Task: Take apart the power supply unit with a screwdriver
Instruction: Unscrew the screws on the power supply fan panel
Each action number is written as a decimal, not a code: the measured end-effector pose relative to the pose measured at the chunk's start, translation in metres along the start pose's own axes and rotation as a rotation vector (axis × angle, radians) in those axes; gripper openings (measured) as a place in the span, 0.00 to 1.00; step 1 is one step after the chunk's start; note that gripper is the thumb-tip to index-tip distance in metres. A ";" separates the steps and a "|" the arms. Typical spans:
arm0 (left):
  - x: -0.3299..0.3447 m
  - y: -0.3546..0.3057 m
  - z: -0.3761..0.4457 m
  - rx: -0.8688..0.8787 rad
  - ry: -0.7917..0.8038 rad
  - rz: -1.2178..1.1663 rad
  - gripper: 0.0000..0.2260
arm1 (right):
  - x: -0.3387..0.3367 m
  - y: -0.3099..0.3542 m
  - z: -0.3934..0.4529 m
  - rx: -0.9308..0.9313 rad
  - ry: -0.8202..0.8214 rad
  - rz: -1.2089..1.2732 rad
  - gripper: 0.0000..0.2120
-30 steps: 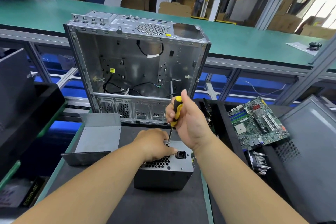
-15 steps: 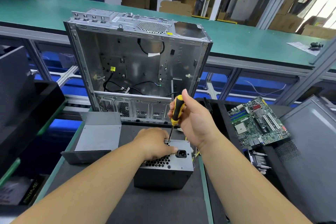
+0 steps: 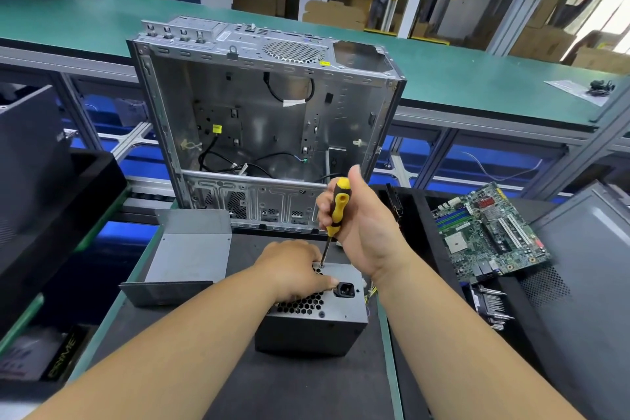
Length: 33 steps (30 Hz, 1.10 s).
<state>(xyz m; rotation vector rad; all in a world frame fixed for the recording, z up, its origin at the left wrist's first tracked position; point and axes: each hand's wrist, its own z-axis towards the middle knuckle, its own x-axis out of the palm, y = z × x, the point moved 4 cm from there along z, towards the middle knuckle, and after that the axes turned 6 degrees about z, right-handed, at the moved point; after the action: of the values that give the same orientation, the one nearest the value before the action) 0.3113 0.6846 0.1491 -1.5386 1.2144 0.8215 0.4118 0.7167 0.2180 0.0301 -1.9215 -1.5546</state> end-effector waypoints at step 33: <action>0.001 0.001 0.002 0.038 -0.004 0.017 0.17 | 0.007 0.003 0.001 0.032 -0.010 -0.068 0.27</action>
<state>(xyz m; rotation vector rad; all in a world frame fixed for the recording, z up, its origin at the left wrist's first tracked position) 0.3110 0.6862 0.1469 -1.4970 1.2349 0.8082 0.4074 0.7155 0.2237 0.1027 -1.9713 -1.5707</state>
